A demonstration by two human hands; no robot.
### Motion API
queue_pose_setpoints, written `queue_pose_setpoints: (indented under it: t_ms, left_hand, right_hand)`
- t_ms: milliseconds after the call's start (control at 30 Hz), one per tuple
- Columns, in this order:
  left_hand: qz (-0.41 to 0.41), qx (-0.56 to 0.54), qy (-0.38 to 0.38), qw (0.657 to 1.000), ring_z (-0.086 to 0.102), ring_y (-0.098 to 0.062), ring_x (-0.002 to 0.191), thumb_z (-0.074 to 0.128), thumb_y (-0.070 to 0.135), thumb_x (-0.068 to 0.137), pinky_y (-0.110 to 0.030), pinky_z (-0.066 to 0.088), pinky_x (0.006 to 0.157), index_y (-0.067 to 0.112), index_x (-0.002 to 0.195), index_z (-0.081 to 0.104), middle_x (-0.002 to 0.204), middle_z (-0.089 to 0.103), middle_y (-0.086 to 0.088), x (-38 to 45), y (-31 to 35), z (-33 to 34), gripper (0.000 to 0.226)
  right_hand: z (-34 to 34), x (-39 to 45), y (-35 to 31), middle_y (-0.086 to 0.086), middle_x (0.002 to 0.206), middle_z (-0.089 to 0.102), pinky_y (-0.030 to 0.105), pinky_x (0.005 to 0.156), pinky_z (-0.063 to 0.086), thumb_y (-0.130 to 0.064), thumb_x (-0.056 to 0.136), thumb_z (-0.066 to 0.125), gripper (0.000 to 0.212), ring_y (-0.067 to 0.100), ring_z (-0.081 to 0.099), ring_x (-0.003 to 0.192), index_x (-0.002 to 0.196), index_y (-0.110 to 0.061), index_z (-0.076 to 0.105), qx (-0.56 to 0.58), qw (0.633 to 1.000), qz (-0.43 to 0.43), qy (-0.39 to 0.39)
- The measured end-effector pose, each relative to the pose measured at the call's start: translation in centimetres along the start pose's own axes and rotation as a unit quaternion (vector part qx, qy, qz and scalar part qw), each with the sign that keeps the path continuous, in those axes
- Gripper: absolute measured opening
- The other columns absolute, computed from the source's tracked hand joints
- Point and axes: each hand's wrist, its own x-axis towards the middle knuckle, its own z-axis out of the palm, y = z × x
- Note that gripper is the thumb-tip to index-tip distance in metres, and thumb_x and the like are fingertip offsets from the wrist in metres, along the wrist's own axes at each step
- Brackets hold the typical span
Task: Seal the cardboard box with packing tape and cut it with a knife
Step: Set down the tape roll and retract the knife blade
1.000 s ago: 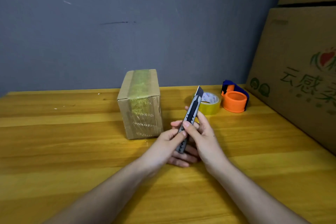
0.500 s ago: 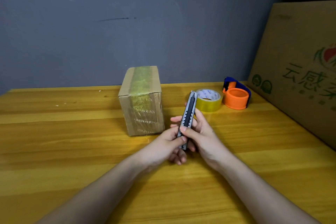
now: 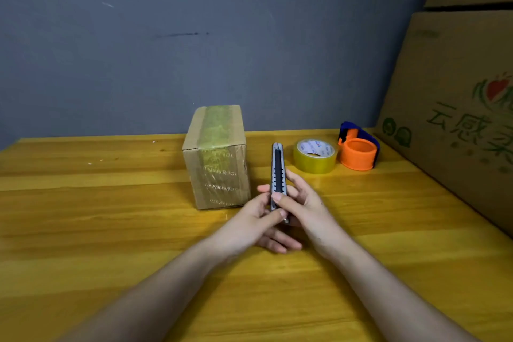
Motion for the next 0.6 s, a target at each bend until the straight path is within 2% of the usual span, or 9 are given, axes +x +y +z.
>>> queue_pose_setpoints:
  t_ms: [133, 200, 300, 333, 433, 467, 600]
  left_hand:
    - [0.038, 0.046, 0.064, 0.996, 0.070, -0.012, 0.054, 0.044, 0.006, 0.097, -0.018, 0.053, 0.045, 0.011, 0.111, 0.049, 0.078, 0.071, 0.002, 0.4, -0.5, 0.6, 0.015]
    - [0.045, 0.056, 0.089, 0.993, 0.069, -0.010, 0.052, 0.043, 0.005, 0.097, -0.017, 0.052, 0.044, 0.008, 0.109, 0.050, 0.076, 0.069, 0.001, 0.7, -0.6, 0.9, 0.014]
    - [0.048, 0.052, 0.119, 0.990, 0.068, -0.011, 0.049, 0.041, 0.003, 0.098, -0.018, 0.053, 0.043, 0.010, 0.110, 0.046, 0.079, 0.066, -0.006, 1.2, -0.6, 1.7, 0.015]
    - [0.052, 0.049, 0.138, 0.988, 0.067, -0.012, 0.047, 0.042, 0.003, 0.097, -0.020, 0.053, 0.043, 0.011, 0.111, 0.042, 0.078, 0.066, -0.007, 1.5, -0.6, 1.9, 0.016]
    - [0.057, 0.060, 0.203, 0.976, 0.065, -0.013, 0.044, 0.051, 0.005, 0.094, -0.025, 0.055, 0.043, 0.013, 0.112, 0.033, 0.077, 0.066, -0.009, 2.4, -0.5, 2.6, 0.027]
    - [0.049, 0.068, 0.217, 0.973, 0.064, -0.012, 0.042, 0.053, 0.004, 0.092, -0.026, 0.055, 0.043, 0.013, 0.112, 0.032, 0.077, 0.066, -0.008, 2.8, -0.3, 2.9, 0.031]
    - [-0.008, 0.114, 0.266, 0.957, 0.060, -0.006, 0.038, 0.057, 0.004, 0.088, -0.023, 0.054, 0.042, 0.007, 0.121, 0.037, 0.077, 0.064, -0.006, 4.7, 0.5, 3.6, 0.038]
  right_hand:
    - [0.4, -0.2, 0.2, 0.007, 0.101, 0.071, 0.022, 0.064, 0.055, -0.004, 0.093, 0.051, 0.047, 0.012, 0.069, 0.076, 0.137, -0.013, 0.039, -0.003, 0.998, -0.011, 0.064]
    - [0.5, -0.1, 0.2, 0.006, 0.095, 0.071, 0.025, 0.069, 0.056, -0.004, 0.092, 0.053, 0.047, 0.014, 0.068, 0.076, 0.136, -0.014, 0.040, -0.005, 0.995, -0.023, 0.097]
    - [0.5, 0.0, -0.1, 0.005, 0.091, 0.073, 0.037, 0.084, 0.053, -0.004, 0.091, 0.056, 0.049, 0.023, 0.067, 0.086, 0.135, -0.017, 0.040, -0.008, 0.991, -0.029, 0.128]
    - [0.5, 0.1, -0.4, 0.006, 0.091, 0.073, 0.038, 0.084, 0.053, -0.004, 0.090, 0.057, 0.049, 0.025, 0.067, 0.087, 0.135, -0.017, 0.041, -0.007, 0.991, -0.026, 0.134]
    - [0.0, 0.8, -1.3, 0.009, 0.095, 0.070, 0.024, 0.073, 0.053, -0.004, 0.089, 0.059, 0.049, 0.022, 0.066, 0.082, 0.133, -0.016, 0.041, -0.040, 0.986, -0.011, 0.163]
    - [-0.2, 1.3, -1.5, 0.011, 0.098, 0.068, 0.024, 0.073, 0.053, -0.004, 0.089, 0.059, 0.050, 0.022, 0.065, 0.082, 0.134, -0.015, 0.041, -0.069, 0.982, -0.002, 0.177]
    - [-1.4, 3.4, -2.2, 0.016, 0.113, 0.064, 0.036, 0.091, 0.048, -0.010, 0.089, 0.061, 0.054, 0.026, 0.063, 0.096, 0.138, -0.005, 0.039, -0.188, 0.963, 0.071, 0.182]
